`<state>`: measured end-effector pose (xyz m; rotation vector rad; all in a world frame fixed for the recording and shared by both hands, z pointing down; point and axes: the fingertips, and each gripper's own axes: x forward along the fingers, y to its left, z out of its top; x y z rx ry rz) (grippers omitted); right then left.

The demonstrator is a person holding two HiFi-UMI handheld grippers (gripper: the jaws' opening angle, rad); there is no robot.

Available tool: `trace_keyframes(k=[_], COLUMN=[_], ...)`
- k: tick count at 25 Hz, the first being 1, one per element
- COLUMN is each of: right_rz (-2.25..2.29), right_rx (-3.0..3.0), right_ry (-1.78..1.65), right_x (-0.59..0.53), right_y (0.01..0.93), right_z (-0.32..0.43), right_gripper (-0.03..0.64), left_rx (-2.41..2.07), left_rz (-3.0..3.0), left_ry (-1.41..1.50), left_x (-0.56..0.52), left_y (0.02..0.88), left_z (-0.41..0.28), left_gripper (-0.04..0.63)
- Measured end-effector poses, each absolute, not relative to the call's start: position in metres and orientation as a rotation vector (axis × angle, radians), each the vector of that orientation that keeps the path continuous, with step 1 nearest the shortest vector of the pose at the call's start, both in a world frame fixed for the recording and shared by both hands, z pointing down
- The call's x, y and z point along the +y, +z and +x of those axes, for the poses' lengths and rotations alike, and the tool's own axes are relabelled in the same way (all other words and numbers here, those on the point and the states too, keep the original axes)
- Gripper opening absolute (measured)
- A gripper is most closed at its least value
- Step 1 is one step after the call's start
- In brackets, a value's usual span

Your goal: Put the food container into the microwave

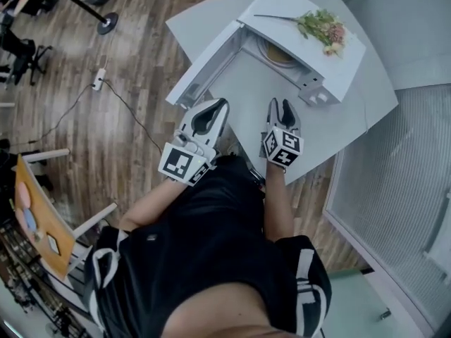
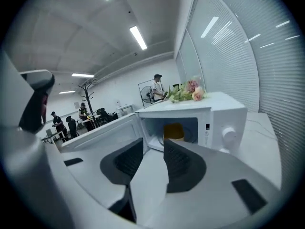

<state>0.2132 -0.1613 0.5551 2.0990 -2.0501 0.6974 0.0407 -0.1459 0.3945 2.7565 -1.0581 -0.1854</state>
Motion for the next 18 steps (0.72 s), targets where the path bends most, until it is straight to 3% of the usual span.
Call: trace_keyframes(k=[6, 18], right_rz=[2.159, 2.270], right_rx=[-2.095, -2.085], right_ry=[0.574, 0.557], right_x=[-0.112, -0.024], right_y=[0.491, 0.456], right_z=[0.177, 0.105], right_gripper=[0.044, 0.025], left_rx=[-0.982, -0.910], left_rz=[2.792, 2.800], left_ry=[-0.202, -0.219], left_x=[-0.123, -0.083], left_y=[0.387, 0.393], left_z=[0.013, -0.043], left_gripper=[0.034, 0.034])
